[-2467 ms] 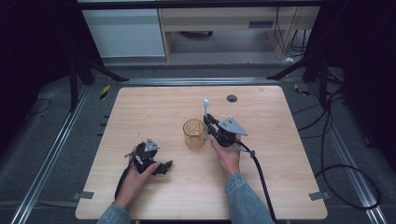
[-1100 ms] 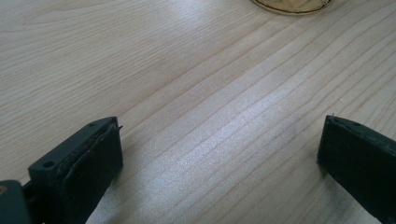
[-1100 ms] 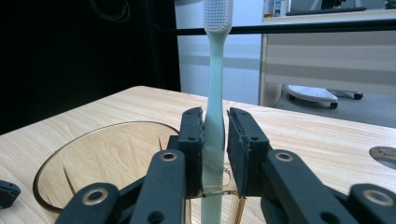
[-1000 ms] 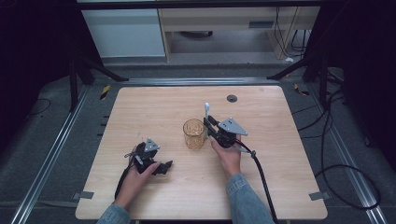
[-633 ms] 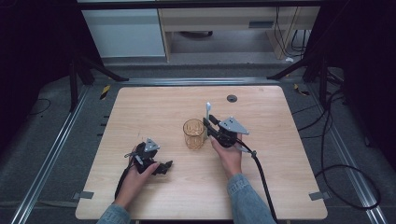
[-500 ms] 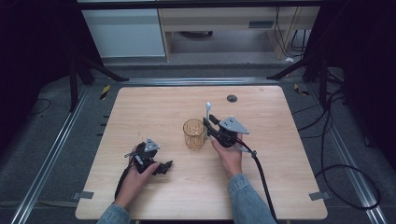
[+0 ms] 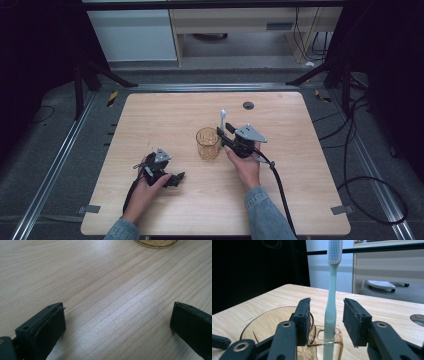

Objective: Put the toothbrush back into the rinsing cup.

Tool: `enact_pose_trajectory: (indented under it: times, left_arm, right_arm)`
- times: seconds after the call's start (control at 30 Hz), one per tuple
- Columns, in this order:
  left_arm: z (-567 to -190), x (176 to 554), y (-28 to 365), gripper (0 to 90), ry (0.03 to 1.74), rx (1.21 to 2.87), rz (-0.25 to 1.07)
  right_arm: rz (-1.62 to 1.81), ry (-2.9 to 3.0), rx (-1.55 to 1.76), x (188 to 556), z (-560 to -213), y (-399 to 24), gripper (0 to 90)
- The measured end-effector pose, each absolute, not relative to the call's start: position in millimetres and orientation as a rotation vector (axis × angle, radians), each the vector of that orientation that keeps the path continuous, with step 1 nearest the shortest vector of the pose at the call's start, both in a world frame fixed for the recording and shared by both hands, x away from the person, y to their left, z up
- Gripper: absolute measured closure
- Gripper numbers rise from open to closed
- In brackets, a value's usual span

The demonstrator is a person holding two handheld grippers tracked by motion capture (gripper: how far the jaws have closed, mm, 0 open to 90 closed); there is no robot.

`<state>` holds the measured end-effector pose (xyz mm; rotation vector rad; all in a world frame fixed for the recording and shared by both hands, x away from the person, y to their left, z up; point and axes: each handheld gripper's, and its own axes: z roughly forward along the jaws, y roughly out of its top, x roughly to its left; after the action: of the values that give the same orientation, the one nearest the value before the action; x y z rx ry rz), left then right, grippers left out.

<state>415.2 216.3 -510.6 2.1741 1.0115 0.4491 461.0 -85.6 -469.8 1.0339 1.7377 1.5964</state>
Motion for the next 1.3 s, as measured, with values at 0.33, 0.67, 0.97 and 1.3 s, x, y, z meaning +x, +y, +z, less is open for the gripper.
enact_pose_trajectory:
  times: [0.33, 0.67, 0.97, 1.3]
  left_arm:
    - [-510.6, 415.2, 216.3, 0.0, 1.012, 2.173, 0.449]
    - [-510.6, 415.3, 216.3, 0.0, 1.011, 2.174, 0.449]
    - [-510.7, 415.2, 216.3, 0.0, 1.011, 2.174, 0.449]
    - [-510.6, 415.2, 216.3, 0.0, 1.012, 2.173, 0.449]
  right_arm:
    - [1.568, 1.748, 1.054, 458.9, -465.1, -85.2, 39.9]
    - [1.543, 1.776, 1.068, 456.2, -457.2, -89.2, 26.4]
    - [1.537, 1.847, 1.095, 453.8, -451.6, -93.3, 14.8]
    - [1.506, 1.884, 1.112, 451.9, -447.2, -97.9, 9.5]
